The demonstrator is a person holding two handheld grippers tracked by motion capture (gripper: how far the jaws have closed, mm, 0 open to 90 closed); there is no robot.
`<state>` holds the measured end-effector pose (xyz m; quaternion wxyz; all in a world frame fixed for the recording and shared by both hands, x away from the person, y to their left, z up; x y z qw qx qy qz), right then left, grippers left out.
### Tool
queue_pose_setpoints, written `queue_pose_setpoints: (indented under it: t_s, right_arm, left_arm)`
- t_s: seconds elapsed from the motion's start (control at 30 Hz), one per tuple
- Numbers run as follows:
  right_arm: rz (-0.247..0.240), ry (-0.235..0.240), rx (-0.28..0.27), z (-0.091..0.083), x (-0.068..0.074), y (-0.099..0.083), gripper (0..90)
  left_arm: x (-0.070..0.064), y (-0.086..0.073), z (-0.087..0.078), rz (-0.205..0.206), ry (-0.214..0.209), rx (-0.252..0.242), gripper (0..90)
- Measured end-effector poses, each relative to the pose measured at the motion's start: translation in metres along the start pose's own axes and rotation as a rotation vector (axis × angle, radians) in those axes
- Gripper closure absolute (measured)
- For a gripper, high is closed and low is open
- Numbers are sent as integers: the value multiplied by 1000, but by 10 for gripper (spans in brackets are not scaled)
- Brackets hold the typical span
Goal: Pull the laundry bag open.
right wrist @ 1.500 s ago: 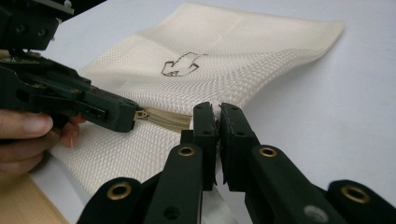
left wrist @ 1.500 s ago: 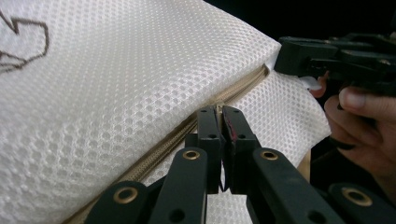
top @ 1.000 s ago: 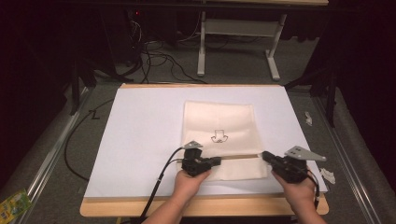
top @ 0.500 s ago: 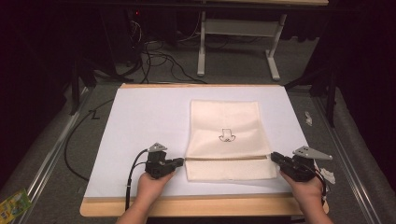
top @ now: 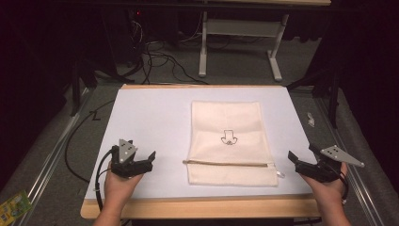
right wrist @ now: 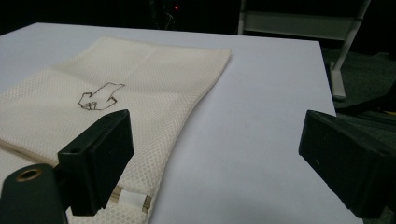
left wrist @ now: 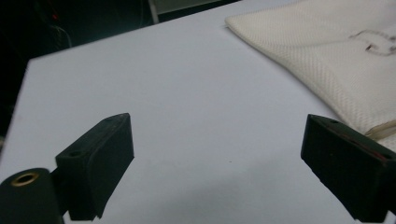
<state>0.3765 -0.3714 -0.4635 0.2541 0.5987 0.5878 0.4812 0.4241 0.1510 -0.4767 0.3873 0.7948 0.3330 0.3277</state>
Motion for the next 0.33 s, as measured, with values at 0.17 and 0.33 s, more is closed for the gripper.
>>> queue_pose_setpoints:
  t_s: [0.17,0.33]
  right_arm:
    - [-44,-2,11,3,10,-1,104]
    - [-53,4,4,2,12,0,92]
  left_arm:
    - [-4,-2,5,33,-12,30,42]
    - [-4,-7,10,22,-40,59,2]
Point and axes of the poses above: each handheld gripper's, and its own axes: z roughly forward along the jaws, y roughly out of its top, x roughly to its left, the point moved 9 cm from there along z, roughly forward along the jaws, and after that the axes turned 15 degrees about z, right-handed, at the moved point
